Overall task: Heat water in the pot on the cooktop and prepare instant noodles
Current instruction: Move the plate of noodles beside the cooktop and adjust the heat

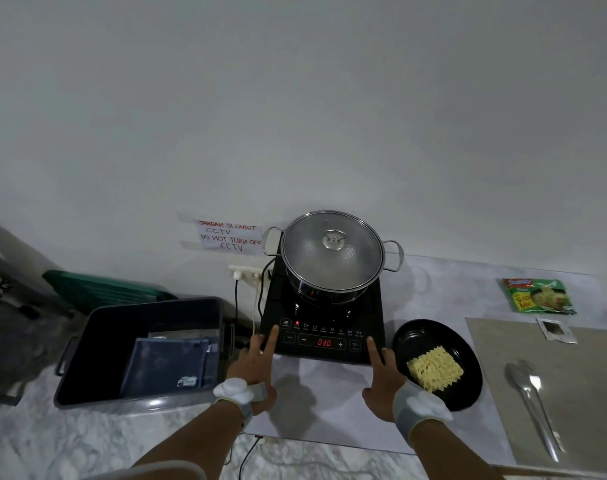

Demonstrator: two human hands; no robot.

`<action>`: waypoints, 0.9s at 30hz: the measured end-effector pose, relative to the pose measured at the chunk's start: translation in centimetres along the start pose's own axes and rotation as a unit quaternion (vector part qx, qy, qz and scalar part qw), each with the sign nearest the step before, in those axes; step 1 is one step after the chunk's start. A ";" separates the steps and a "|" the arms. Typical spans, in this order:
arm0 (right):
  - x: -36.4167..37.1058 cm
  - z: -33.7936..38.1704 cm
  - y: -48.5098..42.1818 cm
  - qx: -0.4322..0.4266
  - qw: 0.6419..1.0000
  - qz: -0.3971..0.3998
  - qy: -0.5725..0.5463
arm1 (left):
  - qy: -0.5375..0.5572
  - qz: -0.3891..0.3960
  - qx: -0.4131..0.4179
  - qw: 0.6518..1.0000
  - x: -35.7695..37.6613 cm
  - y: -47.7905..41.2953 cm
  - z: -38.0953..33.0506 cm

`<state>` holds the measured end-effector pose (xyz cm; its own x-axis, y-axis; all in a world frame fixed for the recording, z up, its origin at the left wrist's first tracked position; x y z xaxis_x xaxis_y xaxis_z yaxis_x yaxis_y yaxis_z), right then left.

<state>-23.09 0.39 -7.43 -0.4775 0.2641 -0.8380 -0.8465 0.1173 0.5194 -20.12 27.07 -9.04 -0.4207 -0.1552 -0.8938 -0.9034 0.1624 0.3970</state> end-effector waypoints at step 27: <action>0.1 0.2 0.4 0.009 0.999 -0.010 -0.037 | 0.071 -0.012 -0.003 0.997 0.0 1.0 0.8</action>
<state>-23.44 0.65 -7.24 -0.4409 0.3321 -0.8339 -0.8513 0.1396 0.5057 -20.95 28.04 -8.83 -0.4061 -0.2961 -0.8646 -0.9137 0.1507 0.3775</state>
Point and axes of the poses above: each hand's wrist, its own y-axis away from the middle knuckle, its own x-axis out of the palm, z = x × y, the point moved 2 cm from there along -y, towards the middle knuckle
